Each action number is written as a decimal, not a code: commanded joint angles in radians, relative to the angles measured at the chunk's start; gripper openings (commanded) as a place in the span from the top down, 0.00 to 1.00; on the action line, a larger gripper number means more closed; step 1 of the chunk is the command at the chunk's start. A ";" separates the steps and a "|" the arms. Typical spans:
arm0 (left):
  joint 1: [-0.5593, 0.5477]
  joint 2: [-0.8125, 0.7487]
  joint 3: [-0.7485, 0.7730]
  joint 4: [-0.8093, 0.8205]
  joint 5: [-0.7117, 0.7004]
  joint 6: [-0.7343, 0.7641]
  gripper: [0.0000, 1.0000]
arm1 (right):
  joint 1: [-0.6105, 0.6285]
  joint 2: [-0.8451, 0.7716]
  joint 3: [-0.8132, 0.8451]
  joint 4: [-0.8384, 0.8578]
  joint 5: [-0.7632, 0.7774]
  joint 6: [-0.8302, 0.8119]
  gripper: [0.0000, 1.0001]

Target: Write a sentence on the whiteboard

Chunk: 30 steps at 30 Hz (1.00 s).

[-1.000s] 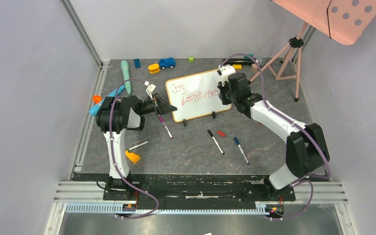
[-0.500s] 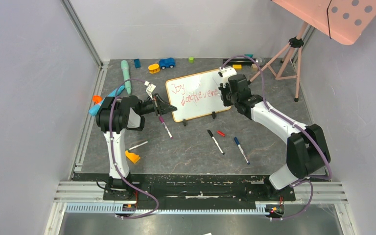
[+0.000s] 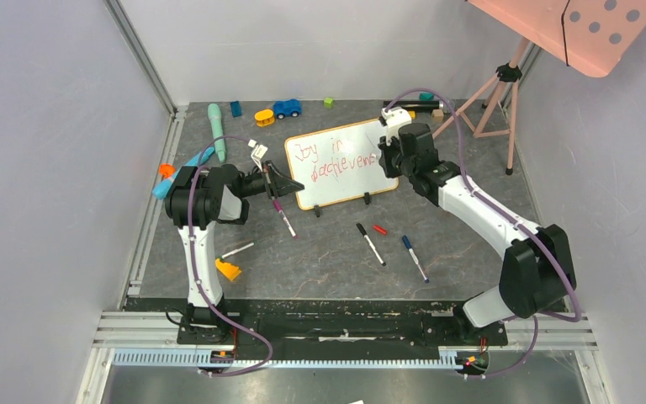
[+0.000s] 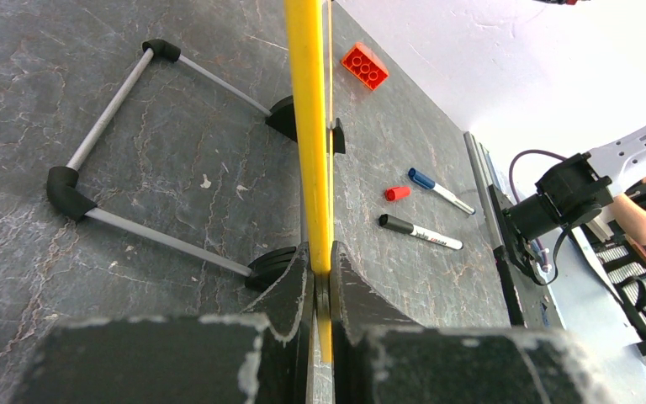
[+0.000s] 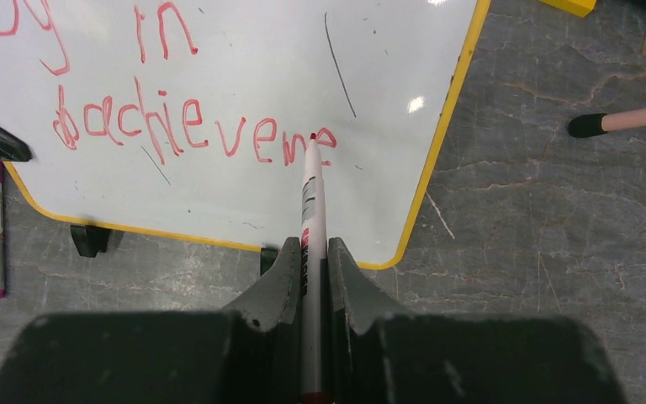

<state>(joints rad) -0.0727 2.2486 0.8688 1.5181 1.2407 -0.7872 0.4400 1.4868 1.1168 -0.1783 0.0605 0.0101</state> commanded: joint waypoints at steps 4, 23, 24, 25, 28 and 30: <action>-0.016 0.047 -0.016 0.039 0.097 0.069 0.98 | -0.014 0.004 0.064 0.011 0.035 0.004 1.00; -0.015 0.048 -0.014 0.039 0.095 0.068 0.98 | -0.020 0.090 0.084 0.008 0.069 -0.001 1.00; -0.015 0.048 -0.014 0.039 0.095 0.068 0.98 | -0.020 0.088 0.080 0.008 0.071 -0.001 1.00; -0.015 0.048 -0.014 0.039 0.097 0.069 0.98 | -0.020 0.086 0.072 0.010 0.070 0.001 1.00; -0.015 0.047 -0.014 0.039 0.096 0.069 0.98 | -0.020 0.075 0.039 0.017 0.062 0.007 1.00; -0.015 0.048 -0.014 0.039 0.095 0.068 0.98 | -0.020 0.066 0.015 0.024 0.054 0.012 1.00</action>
<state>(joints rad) -0.0727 2.2486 0.8688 1.5185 1.2407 -0.7887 0.4252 1.5703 1.1698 -0.1871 0.1032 0.0105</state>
